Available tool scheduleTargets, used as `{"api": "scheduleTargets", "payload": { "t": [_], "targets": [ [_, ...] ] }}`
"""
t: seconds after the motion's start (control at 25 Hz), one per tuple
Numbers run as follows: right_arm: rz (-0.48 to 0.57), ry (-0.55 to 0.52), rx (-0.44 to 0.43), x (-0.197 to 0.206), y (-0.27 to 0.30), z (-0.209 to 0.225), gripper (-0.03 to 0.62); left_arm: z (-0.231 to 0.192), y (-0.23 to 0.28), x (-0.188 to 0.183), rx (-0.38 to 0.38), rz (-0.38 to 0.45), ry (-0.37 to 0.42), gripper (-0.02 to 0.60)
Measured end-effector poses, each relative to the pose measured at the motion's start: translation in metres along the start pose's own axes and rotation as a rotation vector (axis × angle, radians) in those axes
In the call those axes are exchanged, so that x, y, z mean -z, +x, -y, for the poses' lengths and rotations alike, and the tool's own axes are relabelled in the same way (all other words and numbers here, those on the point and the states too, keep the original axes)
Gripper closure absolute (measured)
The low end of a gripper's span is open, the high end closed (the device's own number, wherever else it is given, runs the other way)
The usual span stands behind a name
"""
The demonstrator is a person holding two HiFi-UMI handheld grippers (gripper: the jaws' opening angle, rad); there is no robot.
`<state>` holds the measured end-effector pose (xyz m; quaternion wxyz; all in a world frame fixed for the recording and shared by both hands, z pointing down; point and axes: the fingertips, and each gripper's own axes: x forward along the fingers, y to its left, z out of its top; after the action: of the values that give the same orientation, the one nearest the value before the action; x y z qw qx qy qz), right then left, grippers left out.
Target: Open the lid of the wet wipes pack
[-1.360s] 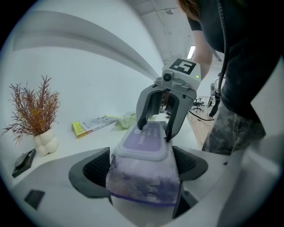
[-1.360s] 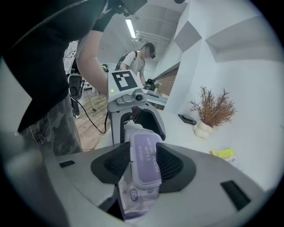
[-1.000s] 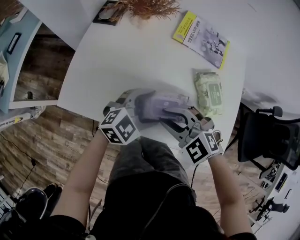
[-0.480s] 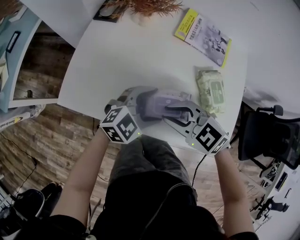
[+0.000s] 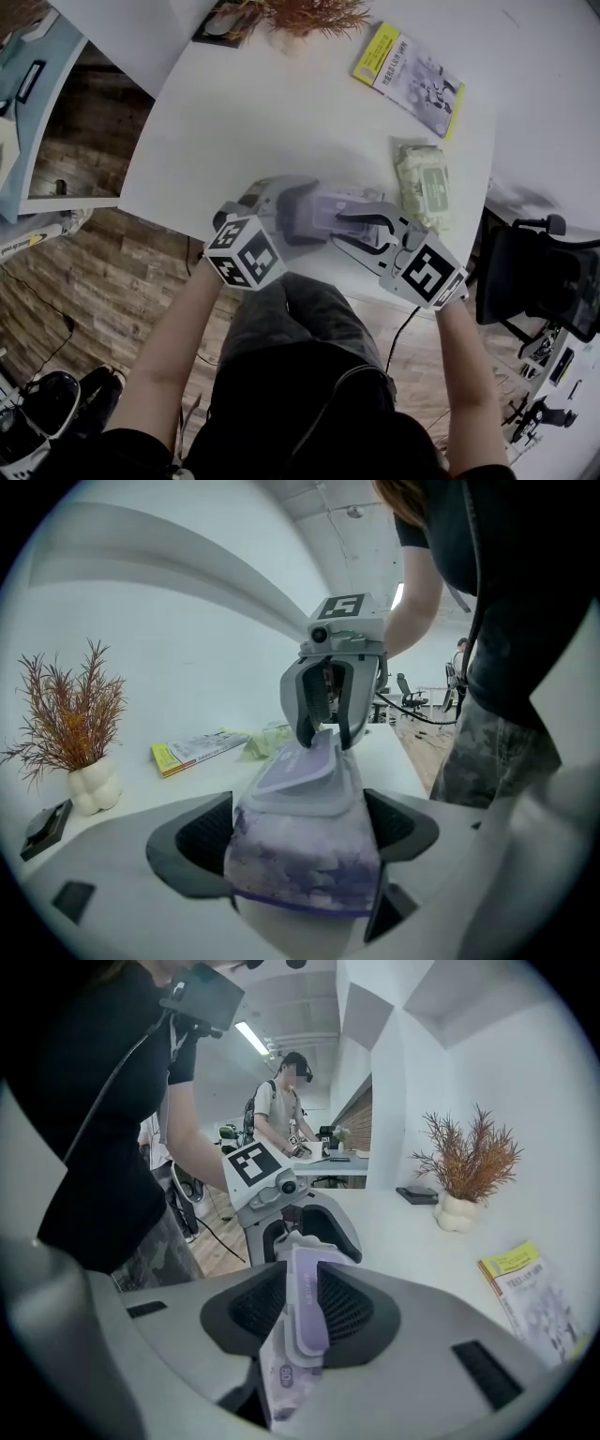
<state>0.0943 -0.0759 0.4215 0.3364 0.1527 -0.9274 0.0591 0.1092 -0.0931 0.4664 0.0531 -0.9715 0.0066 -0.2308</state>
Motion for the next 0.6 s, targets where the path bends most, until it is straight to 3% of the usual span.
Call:
{"api": "scheduleTargets", "payload": {
  "t": [0.32, 0.6],
  "targets": [
    [0.082, 0.035, 0.08, -0.004, -0.006, 0.002, 0.479, 0.002, -0.012, -0.001, -0.047, -0.012, 0.047, 0.138],
    [0.132, 0.053, 0.12, -0.01, -0.012, 0.004, 0.497, 0.009, -0.037, -0.006, -0.038, 0.082, -0.07, 0.139]
  ]
}}
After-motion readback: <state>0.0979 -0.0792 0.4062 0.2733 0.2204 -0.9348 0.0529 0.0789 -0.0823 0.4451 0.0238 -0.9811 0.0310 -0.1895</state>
